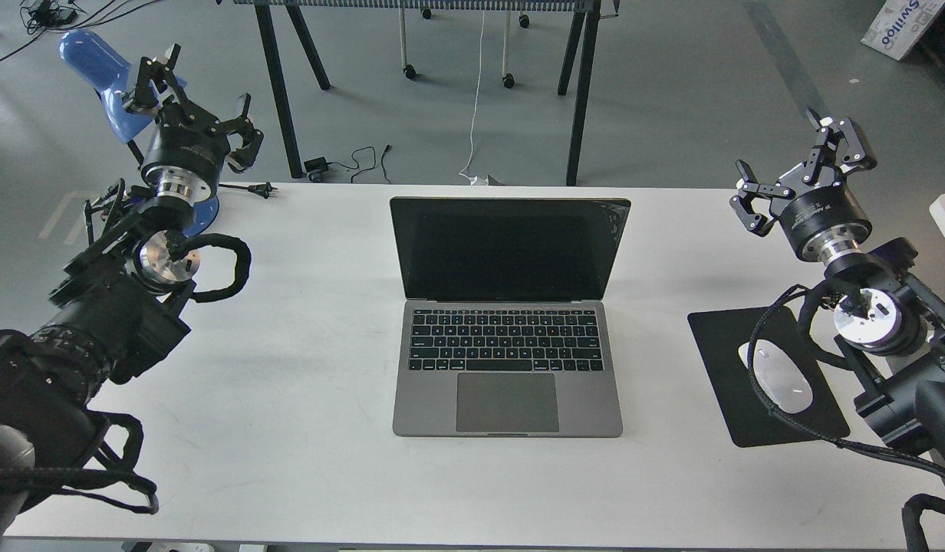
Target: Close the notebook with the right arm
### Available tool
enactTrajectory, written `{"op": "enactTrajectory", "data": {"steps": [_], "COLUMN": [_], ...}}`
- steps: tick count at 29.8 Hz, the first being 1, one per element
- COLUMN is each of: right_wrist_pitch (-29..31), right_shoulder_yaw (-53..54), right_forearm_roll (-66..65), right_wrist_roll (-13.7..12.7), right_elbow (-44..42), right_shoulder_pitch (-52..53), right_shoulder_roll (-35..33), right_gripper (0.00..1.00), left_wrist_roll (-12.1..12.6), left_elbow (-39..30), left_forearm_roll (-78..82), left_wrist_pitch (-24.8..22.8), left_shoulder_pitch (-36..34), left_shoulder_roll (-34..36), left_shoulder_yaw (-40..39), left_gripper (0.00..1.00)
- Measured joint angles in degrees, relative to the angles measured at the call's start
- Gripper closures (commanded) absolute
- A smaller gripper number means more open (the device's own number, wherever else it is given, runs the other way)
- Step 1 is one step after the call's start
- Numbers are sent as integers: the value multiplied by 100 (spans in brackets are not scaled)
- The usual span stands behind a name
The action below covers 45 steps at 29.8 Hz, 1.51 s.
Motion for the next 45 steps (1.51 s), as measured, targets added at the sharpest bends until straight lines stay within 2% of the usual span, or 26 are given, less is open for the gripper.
{"op": "enactTrajectory", "data": {"steps": [11, 17, 23, 45], "right_wrist_pitch": [-16, -82, -87, -15], "right_shoulder_yaw": [-111, -926, -1614, -1693], "right_forearm_roll": [-41, -52, -49, -34], "right_wrist_roll": [-28, -39, -39, 0], "right_elbow": [-18, -410, -557, -669], "right_shoulder_pitch": [194, 822, 1139, 1722], "right_shoulder_roll": [99, 128, 499, 835], "right_gripper": [0, 0, 0, 0], "left_wrist_roll": [0, 0, 0, 0], "left_elbow": [8, 9, 9, 9], "left_forearm_roll": [-15, -21, -21, -12], "left_wrist_pitch": [0, 0, 0, 0], "left_shoulder_pitch": [0, 8, 9, 9], "left_shoulder_roll": [17, 22, 28, 27], "left_shoulder_yaw": [-2, -1, 0, 0], "left_gripper": [0, 0, 0, 0]}}
